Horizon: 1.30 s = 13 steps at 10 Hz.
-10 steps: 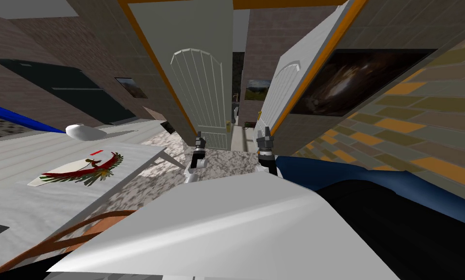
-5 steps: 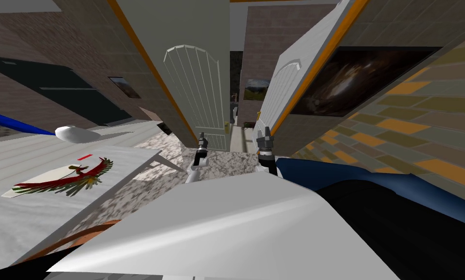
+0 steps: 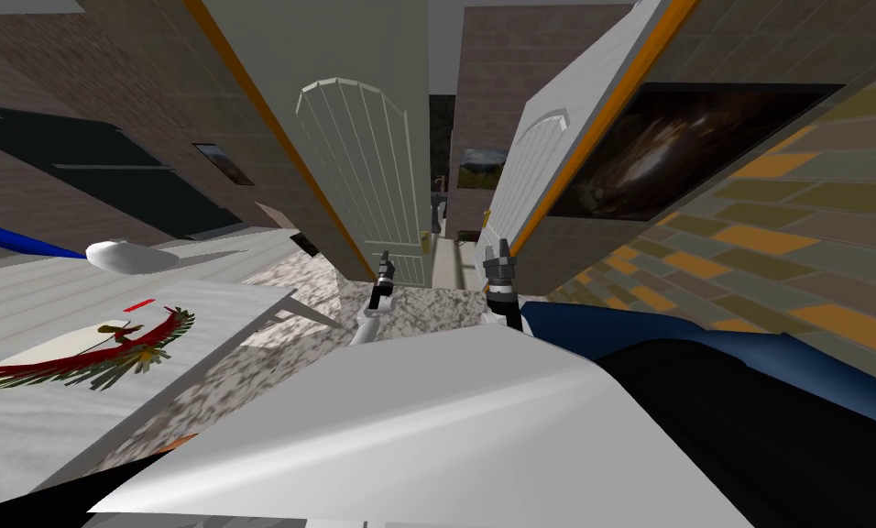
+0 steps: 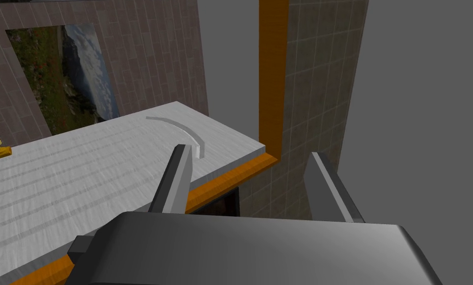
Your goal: Push the door open
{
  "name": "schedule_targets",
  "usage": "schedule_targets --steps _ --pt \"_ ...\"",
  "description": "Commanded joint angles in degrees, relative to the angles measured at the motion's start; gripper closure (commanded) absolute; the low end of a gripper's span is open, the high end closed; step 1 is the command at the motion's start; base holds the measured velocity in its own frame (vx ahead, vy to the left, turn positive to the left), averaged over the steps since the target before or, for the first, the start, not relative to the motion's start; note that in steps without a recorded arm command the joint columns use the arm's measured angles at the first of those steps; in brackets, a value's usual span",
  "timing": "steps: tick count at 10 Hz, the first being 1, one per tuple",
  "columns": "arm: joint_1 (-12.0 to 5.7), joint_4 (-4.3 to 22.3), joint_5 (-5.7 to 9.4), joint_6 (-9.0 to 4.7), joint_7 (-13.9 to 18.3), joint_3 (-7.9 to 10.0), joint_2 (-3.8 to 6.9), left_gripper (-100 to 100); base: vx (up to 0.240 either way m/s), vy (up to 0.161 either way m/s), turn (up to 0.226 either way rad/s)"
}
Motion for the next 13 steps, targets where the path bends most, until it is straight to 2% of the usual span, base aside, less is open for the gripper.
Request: schedule_targets --steps 1,5,6,10,11,12,13 --pt "-0.99 2.1 -0.06 0.10 0.1 0.01 -0.11 -100 0.050 -0.015 -0.021" --pt "-5.09 9.1 -0.23 0.42 0.1 0.23 -0.78 -100 0.103 -0.034 -0.034" --pt "-5.09 9.4 -0.23 0.42 0.1 0.23 -0.78 -100 0.060 -0.020 -0.011" --pt "-8.82 16.1 -0.39 0.71 0.1 0.42 -1.59 -100 0.084 -0.028 -0.030" --pt "-10.45 19.0 -0.46 0.84 0.2 0.51 -2.03 -100 0.117 -0.042 -0.047" --pt "-10.45 19.1 -0.46 0.84 0.2 0.51 -2.03 -100 0.106 -0.021 -0.012" --pt "-11.25 20.5 -0.49 0.90 0.2 0.55 -2.25 -100 0.096 -0.007 -0.014"
